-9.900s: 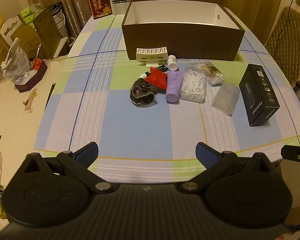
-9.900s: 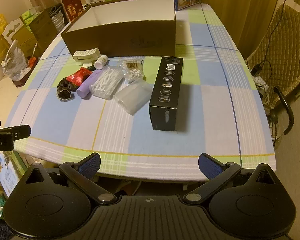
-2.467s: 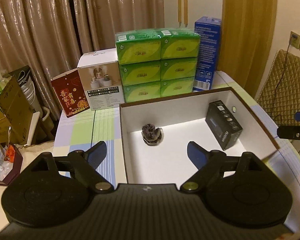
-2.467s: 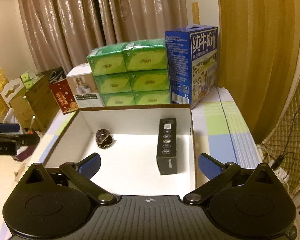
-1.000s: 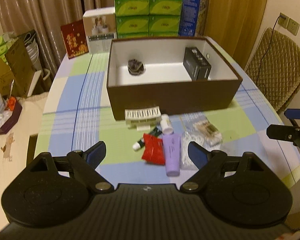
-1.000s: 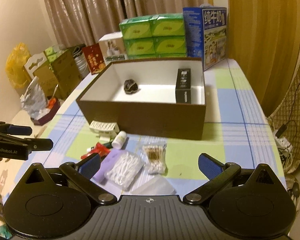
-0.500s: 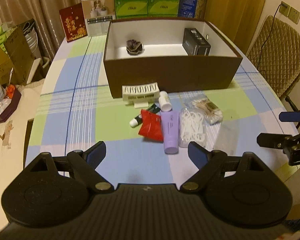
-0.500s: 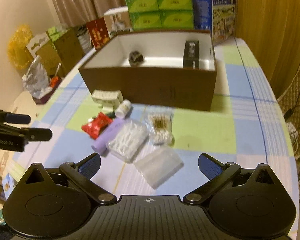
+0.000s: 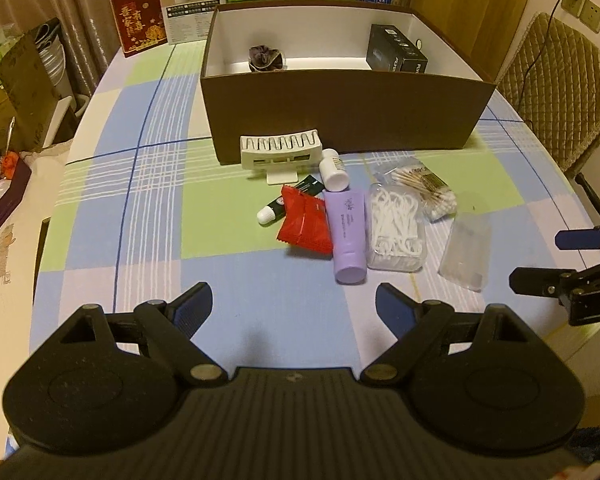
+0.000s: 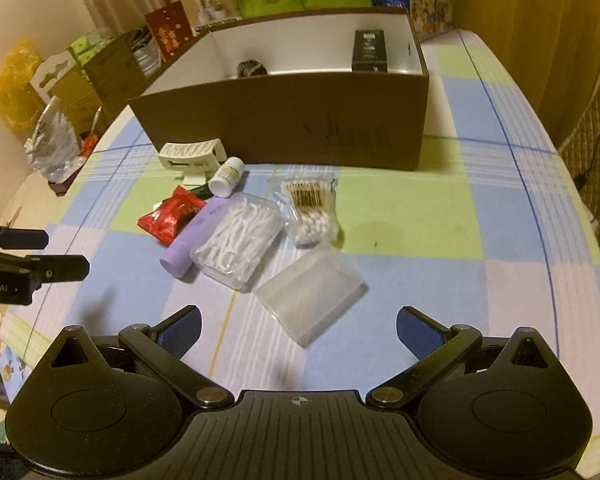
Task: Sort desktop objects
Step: 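Withdraw both tools back toward the remaining items on the table, then grasp the red candy packet with the left tool while the right tool grasps the clear case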
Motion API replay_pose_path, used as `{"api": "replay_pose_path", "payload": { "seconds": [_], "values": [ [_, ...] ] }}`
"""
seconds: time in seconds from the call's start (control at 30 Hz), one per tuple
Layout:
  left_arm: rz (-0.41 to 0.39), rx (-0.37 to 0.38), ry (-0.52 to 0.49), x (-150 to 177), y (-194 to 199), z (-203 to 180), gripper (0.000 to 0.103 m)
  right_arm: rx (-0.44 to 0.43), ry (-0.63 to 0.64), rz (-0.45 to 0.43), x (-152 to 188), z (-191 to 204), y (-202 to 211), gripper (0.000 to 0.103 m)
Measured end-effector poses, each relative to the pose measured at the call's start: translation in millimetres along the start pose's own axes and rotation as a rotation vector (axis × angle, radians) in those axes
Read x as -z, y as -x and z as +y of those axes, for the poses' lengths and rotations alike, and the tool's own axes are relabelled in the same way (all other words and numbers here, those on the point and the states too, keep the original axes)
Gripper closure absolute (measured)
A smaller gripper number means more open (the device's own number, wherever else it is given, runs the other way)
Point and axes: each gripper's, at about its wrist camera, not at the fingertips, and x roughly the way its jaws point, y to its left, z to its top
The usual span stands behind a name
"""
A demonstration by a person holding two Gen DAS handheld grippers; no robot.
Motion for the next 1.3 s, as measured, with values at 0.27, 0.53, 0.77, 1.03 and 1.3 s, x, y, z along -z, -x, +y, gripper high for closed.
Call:
{"api": "replay_pose_path", "payload": {
  "seconds": [0.27,0.53,0.77,1.03,1.3],
  "values": [
    [0.003,0.009,-0.018,-8,-19,5,0.018,0.067,-0.086,0.006,-7,2,-24,0.002],
    [-0.006,0.009,-0.058,-27,-47,12,0.022,0.124,-0.214,0.030,-17,-7,-48,0.027],
    [0.008,0.033,-0.099,-37,-71,10,0.033,0.126,-0.241,0.039,-18,-9,-66,0.035],
    [0.019,0.070,-0.160,-43,-95,2,0.047,0.163,-0.155,0.046,-12,-17,-73,0.055],
    [0.036,0.083,-0.213,-46,-114,-8,0.067,0.146,-0.152,0.039,-9,-39,-66,0.056]
  ]
}}
